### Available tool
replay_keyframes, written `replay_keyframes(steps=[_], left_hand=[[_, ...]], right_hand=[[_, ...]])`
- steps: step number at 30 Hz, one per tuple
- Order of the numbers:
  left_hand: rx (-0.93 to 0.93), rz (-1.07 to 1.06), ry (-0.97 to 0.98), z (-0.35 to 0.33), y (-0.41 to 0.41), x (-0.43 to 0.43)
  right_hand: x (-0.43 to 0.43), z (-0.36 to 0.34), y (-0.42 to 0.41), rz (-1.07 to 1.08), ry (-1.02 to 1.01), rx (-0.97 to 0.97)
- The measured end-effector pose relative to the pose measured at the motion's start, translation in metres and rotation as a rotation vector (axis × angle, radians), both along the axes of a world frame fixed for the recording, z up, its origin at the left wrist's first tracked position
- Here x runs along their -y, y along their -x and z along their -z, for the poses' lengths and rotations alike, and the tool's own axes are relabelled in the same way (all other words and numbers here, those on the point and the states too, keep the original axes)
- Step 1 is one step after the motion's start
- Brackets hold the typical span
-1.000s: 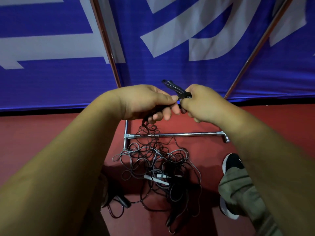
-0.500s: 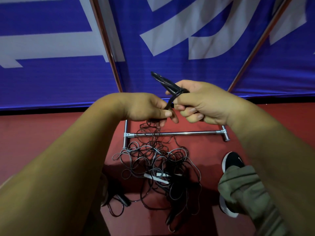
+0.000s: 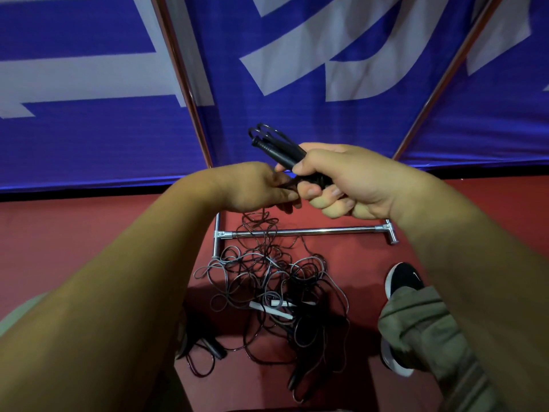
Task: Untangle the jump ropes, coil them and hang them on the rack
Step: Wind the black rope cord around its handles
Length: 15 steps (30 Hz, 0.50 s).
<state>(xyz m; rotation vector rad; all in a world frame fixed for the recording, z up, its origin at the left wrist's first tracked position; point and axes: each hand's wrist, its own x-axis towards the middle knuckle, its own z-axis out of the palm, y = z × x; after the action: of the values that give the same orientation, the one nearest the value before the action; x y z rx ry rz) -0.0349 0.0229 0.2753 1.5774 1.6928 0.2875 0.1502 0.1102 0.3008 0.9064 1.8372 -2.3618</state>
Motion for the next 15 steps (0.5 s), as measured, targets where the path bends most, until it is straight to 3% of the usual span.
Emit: replay_keyframes(steps=[9, 15], left_hand=[[-0.034, 0.04, -0.209, -0.002, 0.032, -0.001], [0.19, -0.173, -0.308, -0.013, 0.025, -0.004]], right_hand=[[0.007, -0.011, -0.008, -0.261, -0.003, 0.136], [0.011, -0.002, -0.009, -0.307, -0.074, 0.265]])
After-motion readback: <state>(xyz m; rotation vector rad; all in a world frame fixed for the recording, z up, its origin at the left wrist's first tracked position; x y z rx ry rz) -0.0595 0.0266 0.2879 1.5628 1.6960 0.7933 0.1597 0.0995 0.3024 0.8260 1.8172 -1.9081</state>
